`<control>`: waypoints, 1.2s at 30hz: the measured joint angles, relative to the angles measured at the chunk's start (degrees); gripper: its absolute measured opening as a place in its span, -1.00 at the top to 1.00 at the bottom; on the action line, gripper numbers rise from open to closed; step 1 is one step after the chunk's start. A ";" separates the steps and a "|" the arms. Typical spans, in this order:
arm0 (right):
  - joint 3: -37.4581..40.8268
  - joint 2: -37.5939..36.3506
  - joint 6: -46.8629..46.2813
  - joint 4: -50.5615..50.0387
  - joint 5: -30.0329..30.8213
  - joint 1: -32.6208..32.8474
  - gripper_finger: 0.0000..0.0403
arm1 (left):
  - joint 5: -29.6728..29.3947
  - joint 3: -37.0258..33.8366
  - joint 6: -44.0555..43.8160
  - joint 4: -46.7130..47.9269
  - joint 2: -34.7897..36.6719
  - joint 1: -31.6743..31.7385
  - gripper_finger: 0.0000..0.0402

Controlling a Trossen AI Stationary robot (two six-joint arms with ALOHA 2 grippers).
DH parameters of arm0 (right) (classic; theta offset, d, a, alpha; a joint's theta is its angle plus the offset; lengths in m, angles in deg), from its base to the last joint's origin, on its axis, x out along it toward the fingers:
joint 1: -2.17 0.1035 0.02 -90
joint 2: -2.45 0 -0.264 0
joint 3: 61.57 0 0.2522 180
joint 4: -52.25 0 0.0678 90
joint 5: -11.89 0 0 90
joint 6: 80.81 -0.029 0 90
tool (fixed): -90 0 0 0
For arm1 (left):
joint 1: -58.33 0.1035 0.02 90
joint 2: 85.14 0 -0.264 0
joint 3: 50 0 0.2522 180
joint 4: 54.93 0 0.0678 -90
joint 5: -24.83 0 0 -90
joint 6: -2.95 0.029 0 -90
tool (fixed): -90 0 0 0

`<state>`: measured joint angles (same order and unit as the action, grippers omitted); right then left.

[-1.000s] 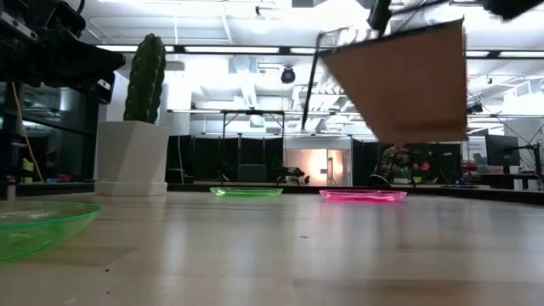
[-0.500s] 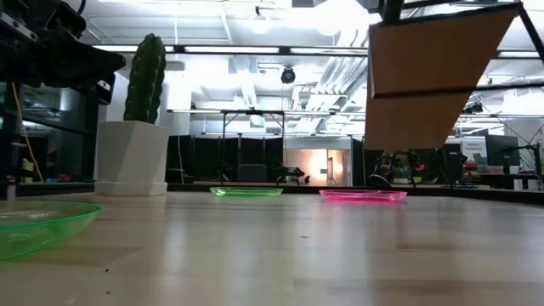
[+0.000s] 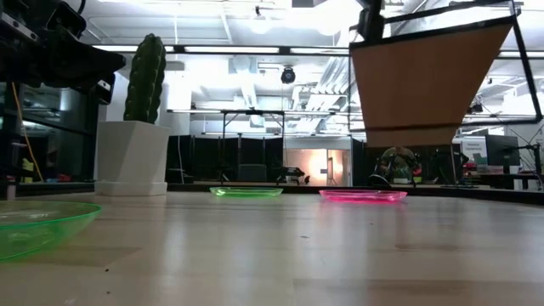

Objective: Place and stack plates onto a shelf
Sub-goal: Put the bottom right pink plate on the shelf

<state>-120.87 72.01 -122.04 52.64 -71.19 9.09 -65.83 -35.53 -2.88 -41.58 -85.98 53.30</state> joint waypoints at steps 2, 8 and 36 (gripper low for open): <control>0.00 1.98 -0.10 1.48 -0.23 0.00 1.00 | 0.00 0.00 0.00 -0.07 0.00 0.00 1.00; 0.02 7.99 -0.28 6.81 -1.20 0.02 1.00 | 0.00 0.00 0.00 -0.04 0.00 0.01 1.00; 0.00 25.95 -2.41 23.87 -4.20 -0.18 1.00 | 0.00 0.00 -0.01 -0.04 0.00 0.01 1.00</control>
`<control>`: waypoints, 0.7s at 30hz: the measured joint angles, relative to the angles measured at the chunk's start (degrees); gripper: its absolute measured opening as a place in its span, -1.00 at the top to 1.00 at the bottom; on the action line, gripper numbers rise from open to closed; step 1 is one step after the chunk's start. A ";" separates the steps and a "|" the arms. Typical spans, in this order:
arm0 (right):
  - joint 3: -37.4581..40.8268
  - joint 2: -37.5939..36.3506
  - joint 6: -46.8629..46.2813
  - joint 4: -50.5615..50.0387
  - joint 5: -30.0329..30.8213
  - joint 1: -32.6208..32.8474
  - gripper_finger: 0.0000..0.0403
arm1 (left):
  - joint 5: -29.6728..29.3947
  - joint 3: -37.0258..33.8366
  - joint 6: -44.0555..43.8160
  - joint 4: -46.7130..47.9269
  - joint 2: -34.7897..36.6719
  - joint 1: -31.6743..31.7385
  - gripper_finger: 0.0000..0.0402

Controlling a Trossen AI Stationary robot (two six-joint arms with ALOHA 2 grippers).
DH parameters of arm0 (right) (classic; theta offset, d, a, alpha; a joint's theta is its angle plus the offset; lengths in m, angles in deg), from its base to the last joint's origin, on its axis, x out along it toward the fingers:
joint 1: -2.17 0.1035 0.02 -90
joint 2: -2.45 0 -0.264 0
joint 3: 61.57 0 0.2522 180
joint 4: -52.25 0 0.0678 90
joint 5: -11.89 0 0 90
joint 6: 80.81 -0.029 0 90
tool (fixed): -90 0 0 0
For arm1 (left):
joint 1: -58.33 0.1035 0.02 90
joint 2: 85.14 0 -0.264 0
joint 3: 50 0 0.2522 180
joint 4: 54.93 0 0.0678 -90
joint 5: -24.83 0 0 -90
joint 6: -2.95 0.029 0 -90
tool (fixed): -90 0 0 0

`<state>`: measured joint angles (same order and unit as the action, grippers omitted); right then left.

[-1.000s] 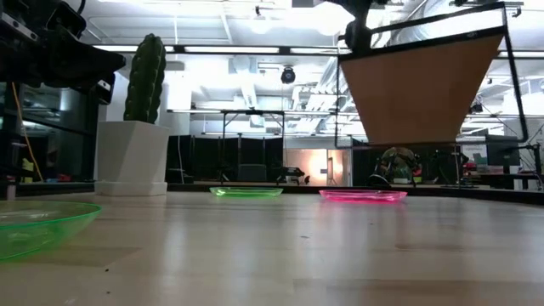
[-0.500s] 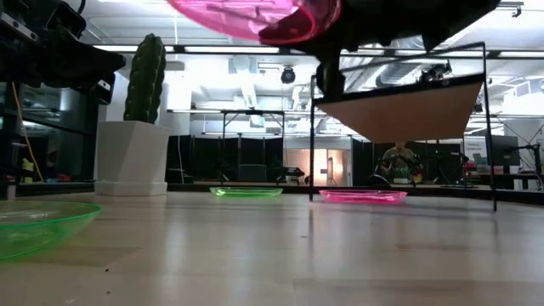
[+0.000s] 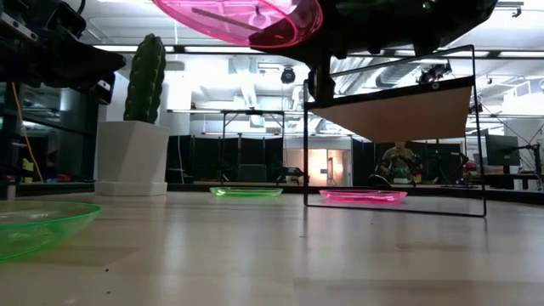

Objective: Place and stack plates onto a shelf
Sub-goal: Put the bottom right pink plate on the shelf

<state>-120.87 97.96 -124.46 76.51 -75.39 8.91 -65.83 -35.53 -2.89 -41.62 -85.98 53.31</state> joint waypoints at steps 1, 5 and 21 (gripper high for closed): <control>-0.05 0.08 0.13 0.24 -0.10 -0.23 1.00 | 0.00 0.00 0.01 -0.02 0.00 0.00 1.00; -2.17 0.97 0.86 -0.56 -0.49 -1.11 1.00 | 0.00 0.00 0.01 -0.02 0.00 -0.01 1.00; -20.41 12.82 6.62 -4.03 -13.27 -7.12 1.00 | 0.00 0.00 0.01 -0.02 0.00 0.00 1.00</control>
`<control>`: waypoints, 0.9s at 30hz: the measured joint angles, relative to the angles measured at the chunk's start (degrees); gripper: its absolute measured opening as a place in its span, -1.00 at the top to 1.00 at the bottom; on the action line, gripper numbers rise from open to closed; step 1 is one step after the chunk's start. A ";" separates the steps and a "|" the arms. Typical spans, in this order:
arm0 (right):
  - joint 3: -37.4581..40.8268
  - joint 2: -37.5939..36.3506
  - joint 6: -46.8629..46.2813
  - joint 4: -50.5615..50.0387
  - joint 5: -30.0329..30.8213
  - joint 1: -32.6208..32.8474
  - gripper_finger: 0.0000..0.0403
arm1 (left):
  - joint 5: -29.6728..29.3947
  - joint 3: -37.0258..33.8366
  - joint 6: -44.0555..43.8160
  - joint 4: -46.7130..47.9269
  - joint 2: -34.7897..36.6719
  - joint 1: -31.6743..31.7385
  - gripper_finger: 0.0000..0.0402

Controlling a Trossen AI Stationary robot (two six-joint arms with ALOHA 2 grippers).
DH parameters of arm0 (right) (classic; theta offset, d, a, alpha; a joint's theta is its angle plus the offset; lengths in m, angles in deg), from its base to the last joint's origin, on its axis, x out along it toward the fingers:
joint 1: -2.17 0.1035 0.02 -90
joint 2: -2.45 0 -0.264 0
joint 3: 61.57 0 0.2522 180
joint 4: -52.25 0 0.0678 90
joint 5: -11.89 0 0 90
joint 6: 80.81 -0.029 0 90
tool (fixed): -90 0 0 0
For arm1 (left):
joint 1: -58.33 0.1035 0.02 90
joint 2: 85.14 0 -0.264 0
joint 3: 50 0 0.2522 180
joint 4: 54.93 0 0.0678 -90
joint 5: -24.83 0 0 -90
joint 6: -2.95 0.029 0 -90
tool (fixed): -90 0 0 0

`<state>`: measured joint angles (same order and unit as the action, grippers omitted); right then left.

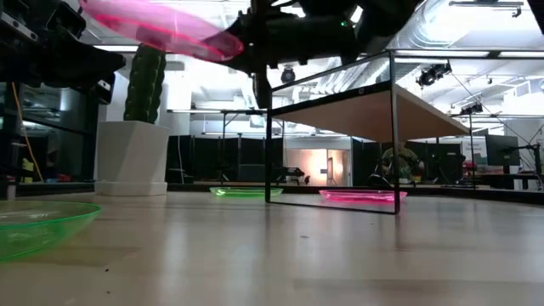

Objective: Place and stack plates onto a shelf
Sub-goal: Put the bottom right pink plate on the shelf

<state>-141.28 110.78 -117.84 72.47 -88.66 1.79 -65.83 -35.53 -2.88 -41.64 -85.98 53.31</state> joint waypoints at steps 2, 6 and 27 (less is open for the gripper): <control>-0.37 0.00 -0.42 -0.10 -3.49 -0.56 1.00 | 0.00 0.00 -0.01 0.03 0.00 0.00 1.00; -1.51 -0.03 -3.65 0.38 -13.24 -1.52 1.00 | 0.00 0.00 0.00 0.02 0.00 0.01 1.00; -1.93 -26.15 4.98 -19.51 -11.34 -14.03 1.00 | 0.00 0.00 0.00 0.02 0.00 0.01 1.00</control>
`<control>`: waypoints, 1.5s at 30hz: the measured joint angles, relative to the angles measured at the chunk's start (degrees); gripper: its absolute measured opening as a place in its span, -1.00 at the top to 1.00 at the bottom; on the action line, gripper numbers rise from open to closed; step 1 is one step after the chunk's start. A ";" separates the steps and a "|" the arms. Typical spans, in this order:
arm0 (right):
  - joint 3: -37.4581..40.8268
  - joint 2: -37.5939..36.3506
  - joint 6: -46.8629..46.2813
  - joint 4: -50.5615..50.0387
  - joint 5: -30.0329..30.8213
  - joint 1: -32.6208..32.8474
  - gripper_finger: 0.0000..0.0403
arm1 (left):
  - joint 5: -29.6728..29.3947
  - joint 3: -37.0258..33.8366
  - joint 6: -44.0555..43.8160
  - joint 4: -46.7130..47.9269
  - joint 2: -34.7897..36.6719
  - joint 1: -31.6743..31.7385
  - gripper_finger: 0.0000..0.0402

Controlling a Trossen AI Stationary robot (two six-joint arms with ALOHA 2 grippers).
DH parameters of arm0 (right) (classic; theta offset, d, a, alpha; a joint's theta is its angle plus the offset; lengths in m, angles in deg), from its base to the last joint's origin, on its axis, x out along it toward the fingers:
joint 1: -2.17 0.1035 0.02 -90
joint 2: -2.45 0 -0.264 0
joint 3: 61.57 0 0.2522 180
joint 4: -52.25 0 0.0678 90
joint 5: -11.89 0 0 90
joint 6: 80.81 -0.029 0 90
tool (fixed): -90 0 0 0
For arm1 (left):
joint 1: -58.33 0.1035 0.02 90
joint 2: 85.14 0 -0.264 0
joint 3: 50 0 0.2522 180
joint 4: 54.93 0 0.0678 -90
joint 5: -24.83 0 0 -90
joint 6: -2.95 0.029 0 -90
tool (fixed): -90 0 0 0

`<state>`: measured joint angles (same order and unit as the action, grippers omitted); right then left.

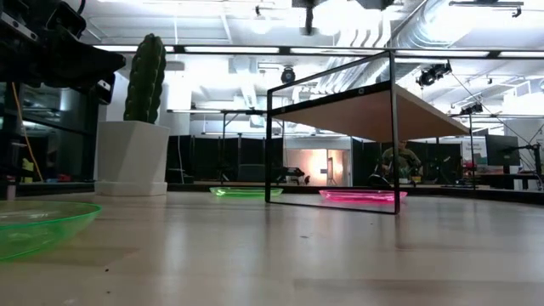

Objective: Place and stack plates onto a shelf
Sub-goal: Put the bottom right pink plate on the shelf

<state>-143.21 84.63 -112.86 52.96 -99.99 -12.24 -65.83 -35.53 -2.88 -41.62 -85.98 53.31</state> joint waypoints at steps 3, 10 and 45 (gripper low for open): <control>-0.02 -8.96 4.94 -20.24 12.89 -1.09 1.00 | 0.00 0.00 -0.02 -0.01 0.00 0.00 1.00; -0.02 -25.80 -3.32 -52.45 45.42 -0.43 1.00 | 0.00 0.00 -0.01 0.00 0.00 0.00 1.00; 28.84 -33.15 -55.21 -63.21 76.19 -3.77 1.00 | 0.00 0.00 -0.01 -0.01 0.01 -0.01 1.00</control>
<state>-114.37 51.49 -168.07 -10.24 -23.80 -16.00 -65.83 -35.53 -2.88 -41.62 -85.97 53.30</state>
